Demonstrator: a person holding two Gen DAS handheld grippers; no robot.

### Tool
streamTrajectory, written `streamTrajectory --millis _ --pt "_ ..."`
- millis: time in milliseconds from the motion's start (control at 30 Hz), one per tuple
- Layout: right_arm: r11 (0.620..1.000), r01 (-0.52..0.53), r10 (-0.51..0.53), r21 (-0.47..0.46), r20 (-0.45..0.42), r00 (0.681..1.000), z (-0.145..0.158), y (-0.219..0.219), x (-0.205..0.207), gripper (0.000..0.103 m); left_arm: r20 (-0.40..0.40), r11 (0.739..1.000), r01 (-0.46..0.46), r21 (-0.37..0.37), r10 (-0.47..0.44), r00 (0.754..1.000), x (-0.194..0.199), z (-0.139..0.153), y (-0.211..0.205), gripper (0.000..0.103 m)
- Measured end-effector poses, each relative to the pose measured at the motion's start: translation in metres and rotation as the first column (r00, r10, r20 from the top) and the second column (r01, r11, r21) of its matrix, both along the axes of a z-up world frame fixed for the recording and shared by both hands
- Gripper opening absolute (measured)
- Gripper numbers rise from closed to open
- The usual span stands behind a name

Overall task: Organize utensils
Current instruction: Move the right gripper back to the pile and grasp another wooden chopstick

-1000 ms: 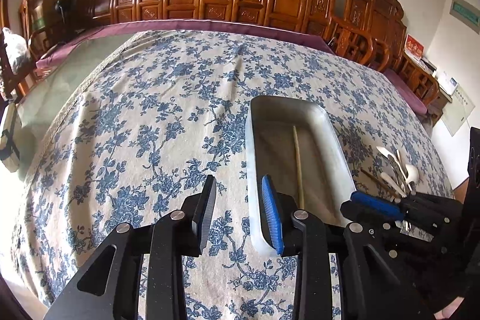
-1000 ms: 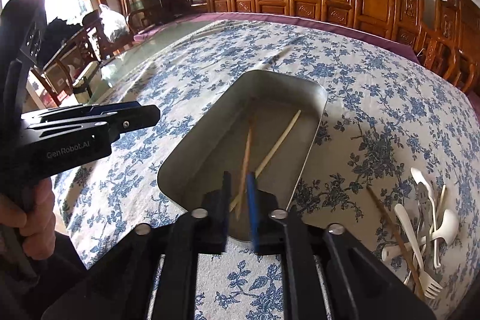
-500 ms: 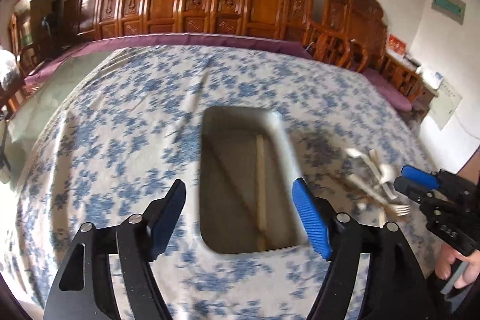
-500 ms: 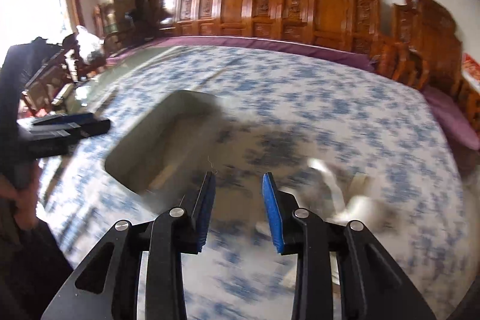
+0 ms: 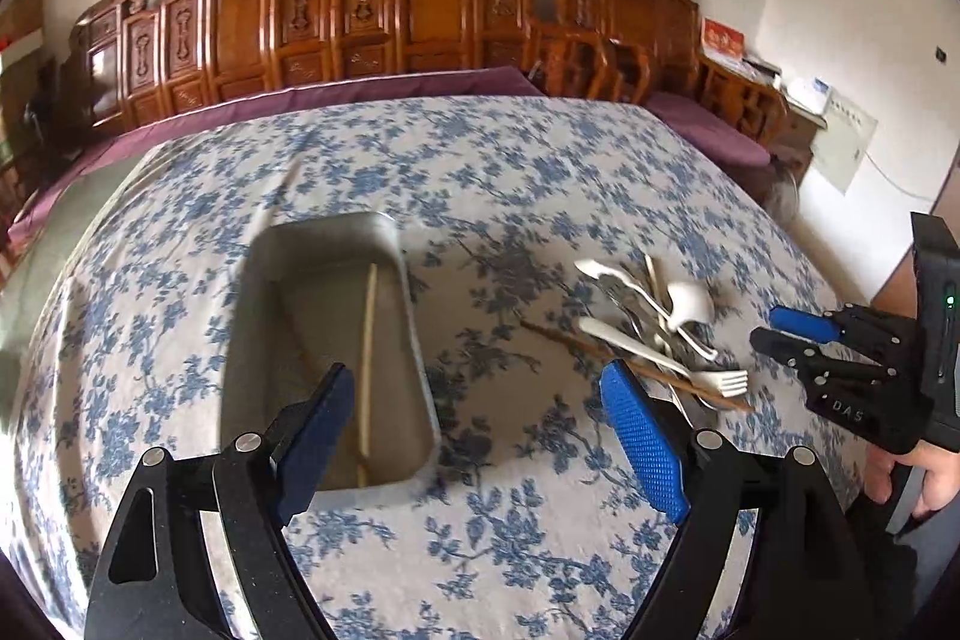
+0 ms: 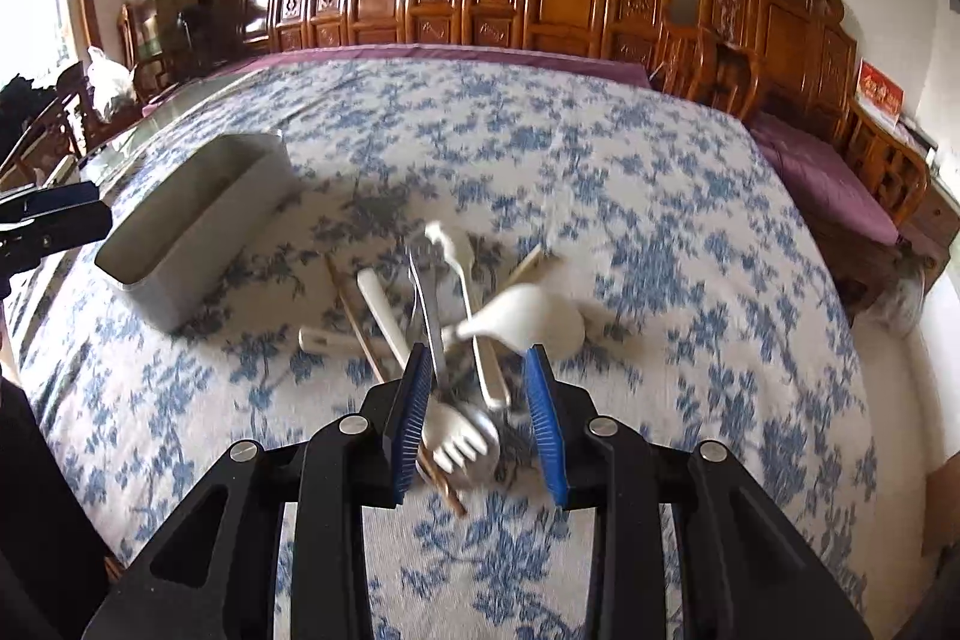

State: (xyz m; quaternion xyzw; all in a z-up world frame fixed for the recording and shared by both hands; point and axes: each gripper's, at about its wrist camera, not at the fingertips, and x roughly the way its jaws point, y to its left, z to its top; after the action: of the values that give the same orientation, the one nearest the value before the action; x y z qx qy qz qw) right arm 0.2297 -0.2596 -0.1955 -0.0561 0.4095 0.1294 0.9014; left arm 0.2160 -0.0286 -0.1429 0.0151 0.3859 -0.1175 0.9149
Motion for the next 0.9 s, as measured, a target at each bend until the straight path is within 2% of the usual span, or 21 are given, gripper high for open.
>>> streamTrajectory --millis 233,467,633,900 --pt "0.999 -0.039 0.040 0.012 -0.042 0.998 -0.014 0.009 -0.005 0.034 -0.034 0.999 0.033 0.023 -0.032 0.999 -0.002 -0.015 -0.021 0.081" --pt "0.992 -0.125 0.124 -0.012 -0.057 0.991 -0.023 0.034 -0.001 0.020 -0.061 0.997 0.060 0.055 -0.056 0.997 -0.003 -0.029 -0.035 0.081" --pt "0.986 -0.160 0.156 -0.043 -0.071 0.985 -0.032 0.044 0.006 0.016 -0.079 0.995 0.063 0.077 -0.057 0.995 -0.004 -0.039 -0.039 0.081" --pt "0.983 -0.179 0.174 -0.036 -0.110 0.979 -0.044 0.040 0.015 0.012 -0.107 0.992 0.077 0.102 -0.066 0.992 -0.002 -0.051 -0.045 0.081"
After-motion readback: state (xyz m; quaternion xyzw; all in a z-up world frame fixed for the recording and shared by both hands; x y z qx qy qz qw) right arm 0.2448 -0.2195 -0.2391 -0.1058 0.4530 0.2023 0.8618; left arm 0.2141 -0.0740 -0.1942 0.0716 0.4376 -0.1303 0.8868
